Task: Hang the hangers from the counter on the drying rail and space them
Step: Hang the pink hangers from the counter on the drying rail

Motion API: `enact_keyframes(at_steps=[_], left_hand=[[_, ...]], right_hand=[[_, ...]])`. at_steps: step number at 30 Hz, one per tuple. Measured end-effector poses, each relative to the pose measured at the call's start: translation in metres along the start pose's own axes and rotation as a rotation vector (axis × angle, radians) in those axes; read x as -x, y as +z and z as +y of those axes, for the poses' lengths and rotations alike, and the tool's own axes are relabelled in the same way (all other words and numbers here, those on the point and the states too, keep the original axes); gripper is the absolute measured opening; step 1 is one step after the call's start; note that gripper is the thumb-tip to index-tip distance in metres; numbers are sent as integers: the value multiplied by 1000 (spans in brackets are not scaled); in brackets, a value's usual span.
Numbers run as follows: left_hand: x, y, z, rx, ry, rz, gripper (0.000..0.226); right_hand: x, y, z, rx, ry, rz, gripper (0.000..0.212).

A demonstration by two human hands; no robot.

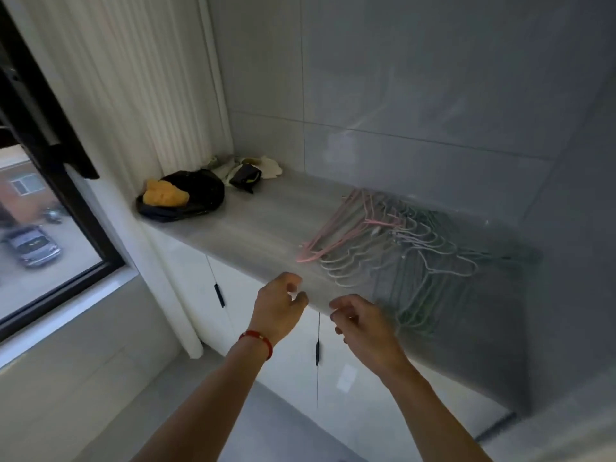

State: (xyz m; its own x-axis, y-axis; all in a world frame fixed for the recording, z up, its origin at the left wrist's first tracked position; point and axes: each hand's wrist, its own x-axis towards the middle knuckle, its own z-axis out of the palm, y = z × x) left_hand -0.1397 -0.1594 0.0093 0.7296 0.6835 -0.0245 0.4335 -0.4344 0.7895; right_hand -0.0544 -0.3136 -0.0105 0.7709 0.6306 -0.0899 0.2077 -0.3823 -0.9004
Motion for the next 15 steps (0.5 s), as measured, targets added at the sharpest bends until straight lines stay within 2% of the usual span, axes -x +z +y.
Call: enact_keyframes(at_steps=[7, 8, 11, 13, 15], left_hand=[[-125, 23, 14, -123, -30, -106, 34], [-139, 25, 15, -132, -41, -121, 39], [-174, 30, 9, -130, -105, -145, 59], [-187, 32, -1, -142, -137, -142, 63], [-196, 31, -10, -132, -159, -139, 62]], right_hand=[[-116, -5, 14, -83, 94, -28, 9], [-131, -7, 13, -75, 83, -23, 5], [-178, -6, 9, -34, 124, -6, 17], [-207, 2, 3, 96, 174, 51, 28], [-229, 11, -6, 350, 222, 135, 42]])
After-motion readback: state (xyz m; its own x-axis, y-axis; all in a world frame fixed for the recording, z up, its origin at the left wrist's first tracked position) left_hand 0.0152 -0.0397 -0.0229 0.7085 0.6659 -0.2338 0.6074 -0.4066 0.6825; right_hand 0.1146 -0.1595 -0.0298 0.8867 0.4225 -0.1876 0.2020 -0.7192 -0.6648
